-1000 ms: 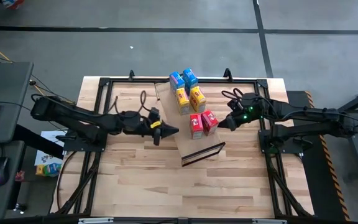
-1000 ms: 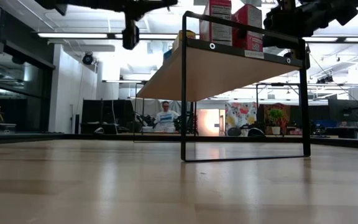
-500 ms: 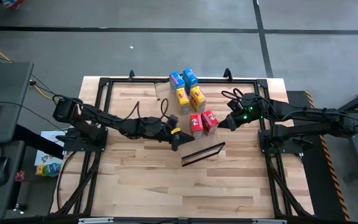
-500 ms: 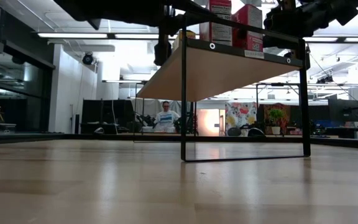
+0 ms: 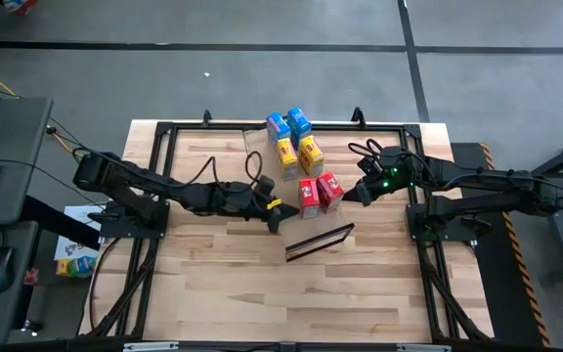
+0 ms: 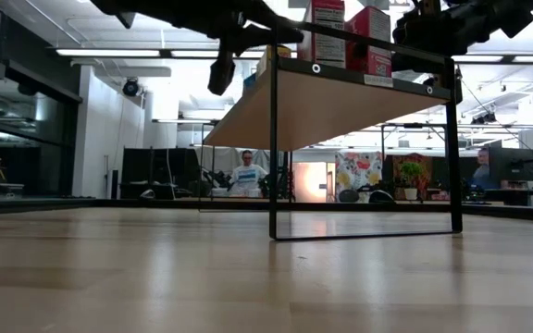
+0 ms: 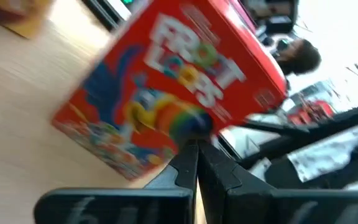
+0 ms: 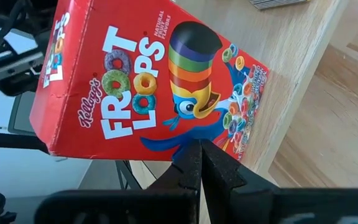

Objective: Stack cereal on shelf
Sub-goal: Adjust the red cereal boxes on the shelf

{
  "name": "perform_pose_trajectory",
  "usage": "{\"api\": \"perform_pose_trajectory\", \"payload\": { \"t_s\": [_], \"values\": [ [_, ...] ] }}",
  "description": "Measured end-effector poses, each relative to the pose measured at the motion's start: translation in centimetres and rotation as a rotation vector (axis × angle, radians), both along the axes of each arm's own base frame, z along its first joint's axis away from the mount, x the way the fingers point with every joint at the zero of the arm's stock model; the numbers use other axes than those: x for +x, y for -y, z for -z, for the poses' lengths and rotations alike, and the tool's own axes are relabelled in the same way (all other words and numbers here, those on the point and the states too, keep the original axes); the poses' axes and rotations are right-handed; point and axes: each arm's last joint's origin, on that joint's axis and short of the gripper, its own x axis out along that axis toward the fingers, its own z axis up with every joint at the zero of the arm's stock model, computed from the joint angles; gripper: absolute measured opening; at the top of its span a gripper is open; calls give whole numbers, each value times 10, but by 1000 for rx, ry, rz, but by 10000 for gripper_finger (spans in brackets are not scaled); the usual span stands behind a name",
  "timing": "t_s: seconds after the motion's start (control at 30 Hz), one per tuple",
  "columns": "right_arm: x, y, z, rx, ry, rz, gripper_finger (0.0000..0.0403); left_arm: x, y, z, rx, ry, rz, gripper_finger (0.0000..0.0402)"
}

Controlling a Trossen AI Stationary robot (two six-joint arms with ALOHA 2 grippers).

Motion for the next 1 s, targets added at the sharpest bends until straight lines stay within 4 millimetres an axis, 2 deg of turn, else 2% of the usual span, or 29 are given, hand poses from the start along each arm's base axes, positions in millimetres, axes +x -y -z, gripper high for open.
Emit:
{"api": "perform_pose_trajectory", "payload": {
  "t_s": [0.27,1.0],
  "values": [
    [0,0,0,-7,1,-4,0,2,-2,6,-33,-21,-9,0],
    [0,1,0,-26,-3,32,0,4,-3,4,-95,13,5,0]
  ]
}}
